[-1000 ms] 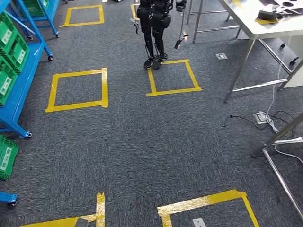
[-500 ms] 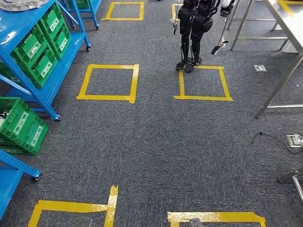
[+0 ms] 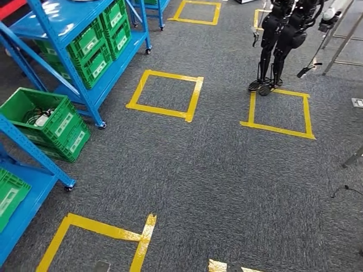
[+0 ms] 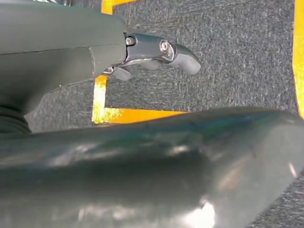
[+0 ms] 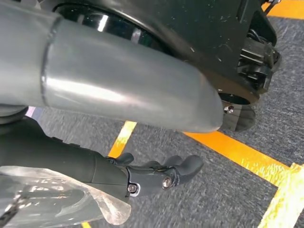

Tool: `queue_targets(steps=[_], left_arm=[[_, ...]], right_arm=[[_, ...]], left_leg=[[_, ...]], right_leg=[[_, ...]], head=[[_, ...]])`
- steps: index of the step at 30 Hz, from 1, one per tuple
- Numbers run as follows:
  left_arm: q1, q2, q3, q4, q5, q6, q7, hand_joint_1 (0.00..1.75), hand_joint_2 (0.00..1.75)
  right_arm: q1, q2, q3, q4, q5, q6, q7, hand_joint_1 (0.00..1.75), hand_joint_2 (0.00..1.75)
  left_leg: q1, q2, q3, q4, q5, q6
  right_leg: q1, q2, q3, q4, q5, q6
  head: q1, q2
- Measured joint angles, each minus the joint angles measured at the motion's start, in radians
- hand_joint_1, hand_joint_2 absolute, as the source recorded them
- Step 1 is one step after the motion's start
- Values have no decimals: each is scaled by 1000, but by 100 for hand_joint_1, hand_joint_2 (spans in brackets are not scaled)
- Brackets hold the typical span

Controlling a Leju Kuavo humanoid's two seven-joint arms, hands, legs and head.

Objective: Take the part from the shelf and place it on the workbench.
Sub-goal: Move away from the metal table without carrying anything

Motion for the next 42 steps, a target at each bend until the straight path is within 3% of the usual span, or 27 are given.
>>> queue_targets(steps=[2,4,6,7,8,9,11,12,13,15,17,18,19,21,22,24,27,29,33,34,35,36,38,39,40,41,42], left_arm=[[4,0,0,0,0,1,1,0,0],[6,-1,0,0,0,2,2,0,0],[1,-2,0,0,0,3,2,0,0],[0,-3,0,0,0,3,2,0,0],[0,-3,0,0,0,3,2,0,0],[1,-4,0,0,-1,3,2,0,0],[2,-4,0,0,-2,3,3,0,0],[2,-5,0,0,-3,3,3,0,0],[1,-5,-1,0,-3,3,3,0,0],[1,-6,-1,0,-3,3,2,0,0],[4,-5,-1,0,-3,3,2,0,0],[6,-5,-1,0,-3,3,2,0,0],[6,-4,-1,0,-3,3,2,0,0],[3,-5,-1,0,-3,3,3,0,0],[1,-5,-1,0,-3,3,3,0,0],[-1,-5,-1,0,-4,3,3,0,0],[-1,-5,-1,0,-4,3,2,0,0],[1,-5,-1,0,-4,3,2,0,0],[0,-3,-2,0,-12,1,6,0,0],[1,-2,-2,0,-14,1,7,0,0],[4,-2,-2,0,-15,1,8,0,0],[5,-2,-2,0,-15,1,8,0,0],[1,-4,-2,0,-15,1,9,0,0],[-1,-5,-2,0,-15,1,9,0,0],[-2,-6,-2,0,-15,1,9,0,0],[-1,-7,-2,0,-15,1,9,0,0],[0,-7,-2,0,-15,1,9,0,0]], right_arm=[[-5,0,0,0,0,2,2,0,0],[-8,0,0,0,0,2,2,0,0],[-7,0,0,1,0,3,2,0,0],[-5,0,0,1,0,3,3,0,0],[-3,0,0,2,1,3,4,0,0],[-1,0,0,2,3,3,4,0,0],[0,0,0,2,9,3,5,0,0],[-1,0,0,3,12,3,5,0,0],[-1,0,1,3,14,3,4,0,0],[-3,0,1,4,16,4,1,0,0],[-3,0,3,4,17,5,-1,0,0],[-4,0,4,4,18,5,-1,0,0],[-3,0,5,4,18,7,-1,0,0],[-2,0,6,5,18,10,4,0,0],[-1,0,6,5,18,11,7,0,0],[1,0,6,5,18,12,12,0,0],[1,-1,6,5,18,12,13,0,0],[2,-1,6,5,18,13,16,0,0],[-5,-1,7,6,21,15,52,0,0],[-8,-1,7,6,22,15,55,0,0],[-9,-1,7,6,22,15,56,0,0],[-10,-1,7,6,23,15,57,0,0],[-8,-1,7,6,24,16,59,0,0],[-6,-1,7,6,25,16,60,0,0],[-4,-1,7,6,25,16,62,0,0],[-3,-1,7,7,26,16,64,0,0],[-2,-1,7,7,27,16,64,0,0]], left_leg=[[1,-22,1,-6,2,11],[7,-44,6,-14,6,23],[9,-67,6,-17,9,31],[9,-80,5,-17,9,33],[8,-94,5,-16,9,34],[8,-109,6,-15,9,34],[10,-139,7,-12,7,32],[10,-152,6,-10,6,29],[10,-165,4,-5,4,25],[11,-186,-2,-2,5,13],[15,-200,-7,-4,9,1],[14,-188,-12,4,3,-4],[13,-165,-22,27,-12,-8],[10,-109,-67,126,-67,-16],[11,-96,-88,173,-90,-18],[11,-89,-110,219,-110,-19],[12,-88,-119,239,-116,-19],[12,-84,-132,269,-116,-20],[-15,1,-1,1,1,15],[-12,-10,-1,-3,2,19],[-9,-22,1,-8,4,23],[-5,-33,3,-14,8,28],[1,-59,6,-20,12,35],[2,-72,5,-19,12,37],[2,-86,5,-19,12,38],[2,-100,6,-19,12,38],[3,-114,7,-18,11,38]], right_leg=[[-2,-12,5,0,-7,10],[-5,29,-10,38,-35,20],[-7,90,-70,156,-92,23],[-7,105,-107,224,-116,24],[-7,111,-135,271,-125,24],[-7,114,-146,282,-113,24],[-9,126,-114,188,-39,23],[-12,148,-85,121,-8,22],[-15,171,-59,64,11,21],[-16,198,-34,20,11,14],[-14,180,-28,15,15,1],[-15,168,-27,13,17,-6],[-16,154,-25,10,19,-12],[-14,125,-22,7,17,-21],[-12,113,-22,7,16,-24],[-11,103,-21,7,15,-26],[-10,97,-21,7,14,-26],[-9,81,-19,7,11,-28],[5,-8,7,6,-13,-10],[5,-16,11,5,-15,-5],[3,-4,11,8,-20,0],[1,21,5,24,-33,5],[-5,87,-41,116,-82,13],[-7,105,-76,182,-110,15],[-7,111,-111,243,-129,17],[-8,113,-135,277,-131,19],[-8,114,-143,276,-111,20]], head=[[2,0],[7,0],[12,0],[14,0],[13,0],[13,0],[13,0],[14,0],[13,0],[12,0],[12,0],[10,0],[8,0],[2,0],[1,0],[1,0],[1,0],[1,0],[0,0],[0,0],[2,0],[4,0],[9,0],[10,0],[10,0],[10,0],[10,0]])
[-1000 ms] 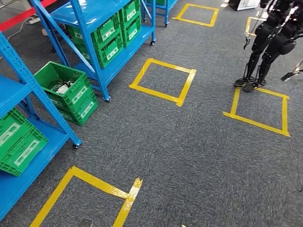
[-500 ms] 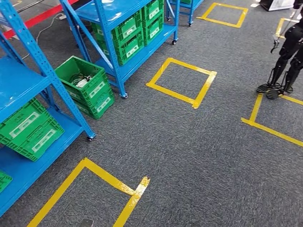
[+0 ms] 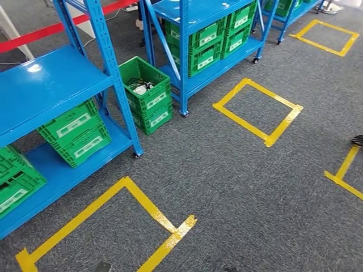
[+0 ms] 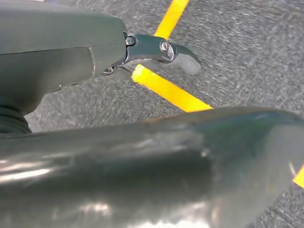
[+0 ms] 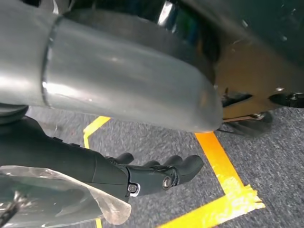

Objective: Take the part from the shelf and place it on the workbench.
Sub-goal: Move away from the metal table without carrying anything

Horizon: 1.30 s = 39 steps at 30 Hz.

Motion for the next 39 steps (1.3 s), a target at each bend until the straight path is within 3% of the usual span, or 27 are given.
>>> queue_targets(steps=[2,4,6,8,10,12,14,15,17,19,21,23,24,25,27,29,30,31,32,34,36,38,39], left_arm=[[1,0,0,0,0,-1,0,0,0],[-1,-1,0,0,0,-3,1,0,0],[-1,0,0,0,1,-9,3,0,0],[3,1,0,1,1,-15,7,0,0],[4,1,0,1,0,-18,10,0,0],[0,0,0,2,-2,-18,12,0,0],[-1,0,0,2,-3,-18,12,0,0],[0,0,0,2,-3,-18,12,0,0],[3,0,0,2,-4,-18,13,0,0],[1,1,0,2,-6,-18,15,0,0],[-3,2,0,2,-6,-19,16,0,0],[-2,2,0,2,-6,-19,17,0,0],[1,1,0,2,-7,-19,18,0,0],[2,1,0,2,-7,-19,19,0,0],[-1,-1,-1,2,-9,-25,21,0,0],[-5,-2,-1,2,-11,-34,21,0,0],[-4,-2,-1,2,-12,-36,22,0,0],[-3,-2,-1,2,-14,-37,22,0,0],[-3,-2,-1,2,-16,-39,23,0,0],[-3,-2,-2,2,-21,-45,24,0,0],[-4,-1,-2,2,-23,-49,28,0,0],[-1,0,-2,2,-23,-49,32,0,0],[1,1,-2,2,-23,-48,33,0,0]], right_arm=[[0,0,0,0,2,0,1,0,0],[-1,0,0,2,3,0,1,0,0],[-2,0,0,3,4,0,2,0,0],[-4,-1,0,3,6,0,3,0,0],[-4,-2,1,3,7,0,4,0,0],[-2,-3,1,3,7,0,6,0,0],[1,-3,1,3,7,0,8,0,0],[1,-3,1,3,8,0,8,0,0],[-1,-4,1,3,8,0,10,0,0],[-2,-3,1,3,8,0,12,0,0],[-3,-3,1,4,8,1,14,0,0],[-6,-3,1,4,9,2,14,0,0],[-8,-3,2,4,9,3,14,0,0],[-8,-3,2,4,10,4,14,0,0],[-6,-4,5,3,12,5,13,0,0],[-3,-4,8,4,15,6,12,0,0],[-2,-4,8,4,17,7,12,0,0],[-1,-4,9,4,18,11,11,0,0],[-1,-4,9,4,19,20,10,0,0],[-2,-4,9,5,20,54,5,0,0],[-3,-5,9,6,22,85,2,0,0],[-4,-5,10,7,24,93,3,0,0],[-5,-5,10,7,24,93,3,0,0]], left_leg=[[3,-30,1,4,-3,-4],[4,-56,-3,13,-6,-14],[5,-78,-10,16,-6,-26],[9,-91,-14,15,-3,-37],[7,-51,-30,50,-25,-47],[6,10,-81,161,-84,-55],[8,31,-134,274,-127,-58],[9,34,-141,290,-123,-58],[7,47,-100,209,-65,-50],[-5,96,-35,80,-14,-34],[-16,126,-10,24,-9,-23],[-15,105,-11,16,-8,-18],[-12,93,-9,10,-6,-15],[-8,81,-6,5,-3,-11],[-2,55,-3,-1,1,-5],[0,25,-4,0,1,-2],[0,10,-3,0,1,-2],[1,-5,-2,2,0,-3],[3,-20,-2,4,-1,-5],[5,-48,-4,12,-6,-14],[6,-72,-11,20,-8,-25],[8,-92,-18,21,-4,-35],[9,-90,-20,23,-5,-39]], right_leg=[[-3,15,34,-105,79,2],[-9,59,83,-218,124,2],[-9,81,103,-251,123,-5],[-8,60,110,-256,127,-19],[-10,35,114,-260,130,-32],[-8,4,116,-261,126,-42],[-5,-28,118,-261,122,-46],[-3,-42,120,-261,120,-47],[0,-67,127,-261,114,-46],[5,-91,135,-261,106,-42],[10,-114,139,-261,100,-33],[11,-135,145,-264,95,-23],[10,-124,145,-260,89,-18],[8,-99,138,-241,75,-13],[3,-32,90,-141,24,-5],[1,-6,22,-20,-16,-1],[1,-3,3,5,-11,1],[0,0,1,-7,13,2],[-2,5,17,-56,52,4],[-9,48,66,-179,113,6],[-13,84,97,-238,122,1],[-11,75,104,-241,121,-12],[-11,64,106,-244,122,-18]], head=[[0,0],[0,0],[0,0],[0,0],[-6,0],[-12,0],[-13,0],[-13,0],[-13,0],[-13,0],[-12,0],[-12,0],[-10,0],[-8,0],[-2,0],[0,0],[0,0],[-1,0],[-1,0],[0,0],[1,0],[0,0],[0,0]])
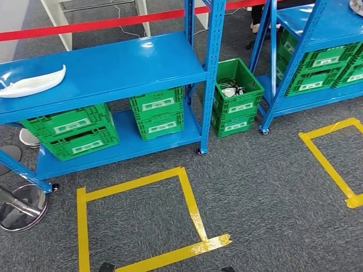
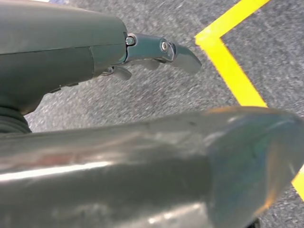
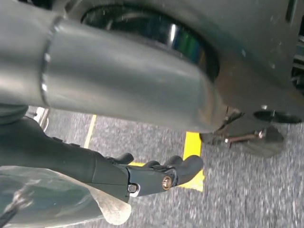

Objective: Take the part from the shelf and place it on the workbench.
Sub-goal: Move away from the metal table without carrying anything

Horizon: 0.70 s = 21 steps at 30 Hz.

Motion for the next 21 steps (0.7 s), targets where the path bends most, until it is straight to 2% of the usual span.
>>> queue_targets(steps=[1,2,4,5,6,7,8,10,11,12,14,15,17,19,20,21], left_arm=[[1,0,0,0,0,0,0,0,0],[1,0,0,0,0,1,1,0,0],[-4,0,0,0,0,1,1,0,0],[-6,0,0,0,0,1,1,0,0],[-5,0,0,0,0,0,1,0,0],[-4,0,0,0,0,0,1,0,0],[-3,0,0,0,0,0,1,0,0],[-1,1,0,0,1,0,1,0,0],[-1,2,0,0,1,0,1,0,44],[-1,3,0,0,2,0,1,0,87],[1,4,0,0,2,1,3,0,175],[2,4,0,0,1,1,4,0,175],[2,4,0,0,0,1,6,0,175],[-2,3,0,0,-1,1,7,0,175],[-4,2,0,0,-1,1,7,0,175],[-5,2,0,0,-1,1,7,0,175]], right_arm=[[0,0,0,0,0,-1,0,0,0],[1,0,0,0,0,-1,0,0,0],[3,0,0,0,0,-2,1,0,0],[5,0,0,0,0,-2,2,0,0],[5,0,0,0,0,-1,5,0,0],[5,0,0,0,-1,1,8,0,0],[4,0,0,0,-3,4,12,0,0],[2,1,0,0,-14,4,21,0,0],[0,2,-1,0,-22,-1,27,0,0],[-2,3,-2,0,-29,-5,34,0,44],[-5,4,-3,0,-38,-12,49,0,131],[-6,5,-4,0,-42,-12,53,0,175],[-7,6,-7,0,-49,-15,57,0,175],[-5,6,-13,0,-53,-17,59,0,175],[-4,6,-16,0,-54,-17,59,0,175],[-3,5,-18,0,-54,-17,60,0,175]], left_leg=[[-1,18,-6,14,-8,-5],[-2,47,-22,48,-28,-10],[-2,106,-80,169,-85,-17],[-1,118,-111,233,-109,-19],[0,123,-130,271,-117,-19],[0,125,-133,276,-107,-18],[-1,126,-116,243,-80,-14],[-5,134,-50,113,-18,2],[-9,139,-20,54,-2,9],[-13,143,-2,19,3,15],[-17,145,5,-2,-2,19],[-14,144,8,-8,0,20],[-8,140,16,-24,5,26],[-5,135,21,-31,7,32],[-5,133,21,-31,5,35],[-5,130,22,-31,4,35]], right_leg=[[-1,-12,3,-2,1,-7],[-1,-27,5,-4,1,-14],[2,-59,8,-5,-2,-24],[4,-76,9,-5,-5,-27],[6,-91,10,-5,-7,-29],[7,-104,12,-5,-9,-29],[9,-113,15,-5,-11,-29],[12,-126,20,-6,-17,-27],[14,-130,22,-6,-19,-24],[15,-134,23,-7,-20,-20],[15,-138,24,-11,-19,-9],[14,-136,23,-13,-20,-3],[13,-110,10,14,-40,7],[12,-77,-43,117,-90,14],[11,-70,-79,183,-115,16],[11,-67,-109,232,-127,19]], head=[[-3,0],[-7,0],[-14,0],[-14,0],[-14,0],[-14,0],[-14,0],[-13,0],[-13,0],[-13,0],[-13,0],[-13,0],[-11,0],[-8,0],[-7,0],[-7,0]])
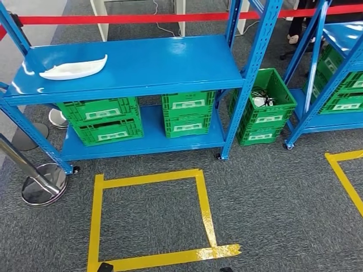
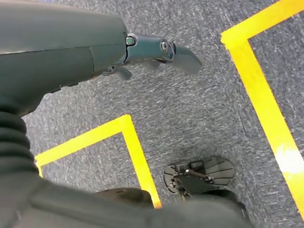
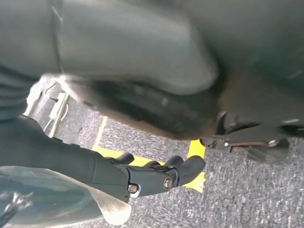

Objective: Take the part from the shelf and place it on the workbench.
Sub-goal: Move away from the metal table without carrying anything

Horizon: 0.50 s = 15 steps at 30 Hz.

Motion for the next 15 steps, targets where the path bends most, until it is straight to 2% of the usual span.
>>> queue_targets(steps=[1,2,4,5,6,9,11,12,15], left_arm=[[0,0,0,0,0,0,0,0,175],[1,-1,0,0,0,0,0,0,175],[1,-2,0,0,0,0,0,0,175],[0,-2,0,0,0,0,0,0,175],[-1,-2,0,0,0,0,0,0,175],[0,-2,0,0,0,0,0,0,175],[0,-1,0,0,0,0,0,0,175],[0,-1,0,0,2,0,1,0,175],[6,2,-2,0,34,-15,13,0,175]], right_arm=[[1,0,-2,0,0,0,0,0,175],[1,0,-3,0,0,0,0,0,175],[1,0,-3,0,0,0,1,0,175],[1,0,-3,0,0,0,2,0,175],[1,1,-3,0,0,-1,2,0,175],[2,2,-4,0,0,-1,3,0,175],[0,2,-7,0,0,-3,3,0,175],[-1,3,-8,0,2,-8,5,0,175],[-3,1,-3,-7,8,-32,13,0,175]], left_leg=[[0,-3,1,0,-1,0],[0,-7,3,1,-3,-1],[2,-15,8,6,-9,-7],[1,-18,8,12,-14,-12],[0,-21,7,17,-17,-18],[-2,-24,2,22,-18,-29],[0,-18,-6,46,-36,-38],[1,-14,-22,83,-58,-43],[5,-9,-107,265,-134,-54]], right_leg=[[0,1,-16,19,7,2],[-1,1,-12,-2,34,3],[-3,4,40,-123,109,3],[-3,8,69,-183,131,2],[-4,12,88,-220,140,-2],[-2,16,98,-235,137,-18],[-4,12,102,-238,138,-29],[-6,9,105,-240,138,-34],[-6,0,109,-240,134,-43]], head=[[0,0],[0,0],[0,0],[1,0],[0,0],[-2,0],[-6,0],[-9,0],[-12,0]])
